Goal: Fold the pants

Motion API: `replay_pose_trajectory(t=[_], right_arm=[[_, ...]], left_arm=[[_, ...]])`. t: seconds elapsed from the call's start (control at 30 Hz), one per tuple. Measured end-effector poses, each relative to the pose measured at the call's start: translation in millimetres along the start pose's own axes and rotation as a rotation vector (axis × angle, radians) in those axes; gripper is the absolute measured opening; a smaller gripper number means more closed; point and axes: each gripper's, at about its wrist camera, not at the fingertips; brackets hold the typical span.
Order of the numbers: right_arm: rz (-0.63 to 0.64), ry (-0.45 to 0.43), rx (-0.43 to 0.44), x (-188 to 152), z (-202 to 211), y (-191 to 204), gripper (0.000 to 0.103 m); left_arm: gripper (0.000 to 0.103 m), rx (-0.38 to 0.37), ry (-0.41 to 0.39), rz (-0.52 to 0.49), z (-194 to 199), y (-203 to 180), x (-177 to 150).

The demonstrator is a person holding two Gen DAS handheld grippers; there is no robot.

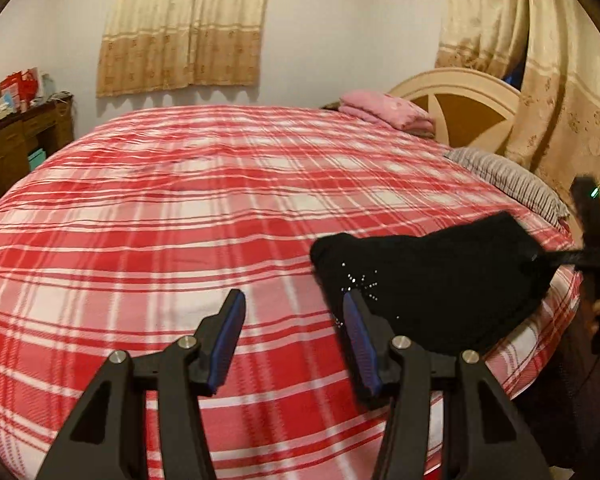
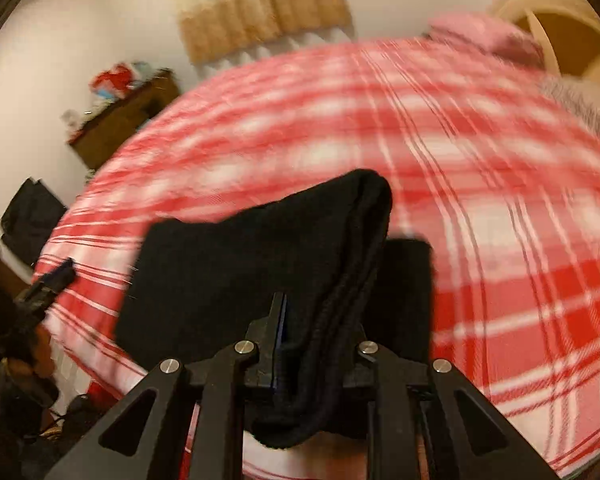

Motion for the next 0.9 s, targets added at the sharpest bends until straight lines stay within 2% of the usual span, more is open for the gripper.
replay_pose_trajectory(t=[0.1, 0.23, 0.3, 0.37, 0.47, 0.53, 0.57, 0.63, 0.7, 0.8, 0.87, 0.9], right_arm=[[-0.004, -0.019, 0.01, -11, -4, -7, 0.019], [0.011, -0.008, 0.016, -8, -4, -7, 0.019], [-0.001, -0.007, 0.034, -8, -2, -7, 0.021], [-0.037, -0.012, 0.044, -11, 8, -13, 0.028], [-0.088, -0.065, -0.023, -14, 32, -16, 0.037], [-0.098, -0.112, -0.152, -18, 54, -10, 0.047], [-0.096, -0.145, -0.184, -20, 64, -1, 0.049], [-0.09, -0.199, -0.119, -23, 74, 15, 0.049], [-0.085, -0.243, 0.01, -26, 75, 39, 0.049], [-0.085, -0.23, 0.145, -27, 57, 70, 0.049], [-0.122, -0.193, 0.303, -26, 31, 90, 0.049], [-0.116, -0.182, 0.337, -25, 22, 100, 0.049]], left_arm=[[0.054, -0.008, 0.03, -0.015, -9, -12, -3], [0.054, -0.014, 0.059, -0.026, -16, -27, -7], [0.054, -0.019, 0.068, -0.031, -18, -32, -9], [0.054, -0.019, 0.072, -0.038, -19, -34, -9], [0.054, -0.011, 0.076, -0.051, -19, -34, -11], [0.055, 0.008, 0.075, -0.05, -19, -29, -11], [0.055, 0.019, 0.073, -0.046, -18, -26, -11], [0.055, 0.037, 0.07, -0.031, -14, -16, -12], [0.055, 0.057, 0.073, -0.031, -11, -9, -14], [0.055, 0.082, 0.084, -0.055, -7, -4, -23], [0.055, 0.079, 0.087, -0.068, -4, -4, -27], [0.055, 0.08, 0.083, -0.071, -2, -4, -28]])
Point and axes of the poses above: each gripper's, at about its wrist camera, not at the fingertips, and z roughly against the way its jaws point, y to its left, x to its top, and after that the axes turned 12 degrees about z, right-handed
